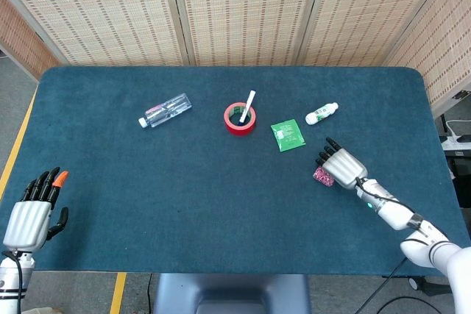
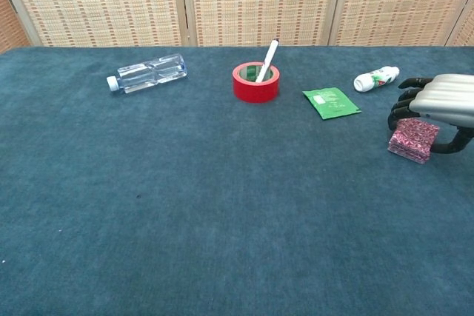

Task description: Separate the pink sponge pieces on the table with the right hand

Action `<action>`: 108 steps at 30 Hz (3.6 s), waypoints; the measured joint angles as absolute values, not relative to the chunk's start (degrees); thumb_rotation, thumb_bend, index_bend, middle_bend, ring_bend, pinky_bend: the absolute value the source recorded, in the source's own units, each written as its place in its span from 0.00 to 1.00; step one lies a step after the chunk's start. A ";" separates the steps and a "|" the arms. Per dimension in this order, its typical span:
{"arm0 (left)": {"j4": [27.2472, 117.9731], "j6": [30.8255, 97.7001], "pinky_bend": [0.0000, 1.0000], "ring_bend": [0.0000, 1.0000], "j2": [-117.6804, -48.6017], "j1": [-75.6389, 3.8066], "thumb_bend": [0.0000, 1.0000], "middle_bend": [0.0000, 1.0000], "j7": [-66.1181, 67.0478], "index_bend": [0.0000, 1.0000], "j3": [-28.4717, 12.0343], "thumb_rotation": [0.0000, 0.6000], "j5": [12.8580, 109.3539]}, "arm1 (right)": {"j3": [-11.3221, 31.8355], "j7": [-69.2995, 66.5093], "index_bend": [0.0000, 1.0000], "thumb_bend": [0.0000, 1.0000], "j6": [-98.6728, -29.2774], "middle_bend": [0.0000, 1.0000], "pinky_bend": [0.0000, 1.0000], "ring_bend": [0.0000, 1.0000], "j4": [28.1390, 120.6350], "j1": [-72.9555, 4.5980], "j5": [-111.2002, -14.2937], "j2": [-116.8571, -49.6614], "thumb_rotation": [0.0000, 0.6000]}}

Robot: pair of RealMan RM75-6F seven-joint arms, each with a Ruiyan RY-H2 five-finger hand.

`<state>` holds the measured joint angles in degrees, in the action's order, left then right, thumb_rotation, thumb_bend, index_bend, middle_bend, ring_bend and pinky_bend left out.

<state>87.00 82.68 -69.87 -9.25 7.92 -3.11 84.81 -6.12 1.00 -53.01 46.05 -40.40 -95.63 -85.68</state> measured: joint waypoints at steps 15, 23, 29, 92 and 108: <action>87.18 82.75 0.14 0.00 -69.80 -9.23 0.52 0.00 7.88 0.00 -3.12 1.00 84.87 | -5.58 0.93 0.70 0.25 -54.05 0.38 0.00 0.19 46.63 -40.39 -95.43 -85.49 1.00; 87.38 83.00 0.14 0.00 -69.55 -9.08 0.52 0.00 7.66 0.00 -3.03 1.00 85.00 | -4.79 1.47 0.71 0.25 -55.86 0.39 0.00 0.19 48.97 -40.79 -95.63 -84.46 1.00; 86.77 82.86 0.14 0.00 -69.83 -9.19 0.52 0.00 7.18 0.00 -3.08 1.00 85.05 | -4.33 2.60 0.71 0.25 -56.52 0.39 0.00 0.19 52.46 -41.46 -96.09 -83.78 1.00; 87.50 81.96 0.14 0.00 -70.55 -9.56 0.52 0.00 9.63 0.00 -2.42 1.00 85.75 | -10.54 -1.96 0.08 0.19 -56.56 0.10 0.00 0.00 44.38 -39.91 -100.86 -82.90 1.00; 87.02 81.77 0.14 0.00 -70.55 -9.69 0.52 0.00 9.03 0.00 -2.53 1.00 85.47 | -9.47 -3.61 0.22 0.19 -55.72 0.16 0.00 0.00 39.13 -40.89 -100.38 -87.88 1.00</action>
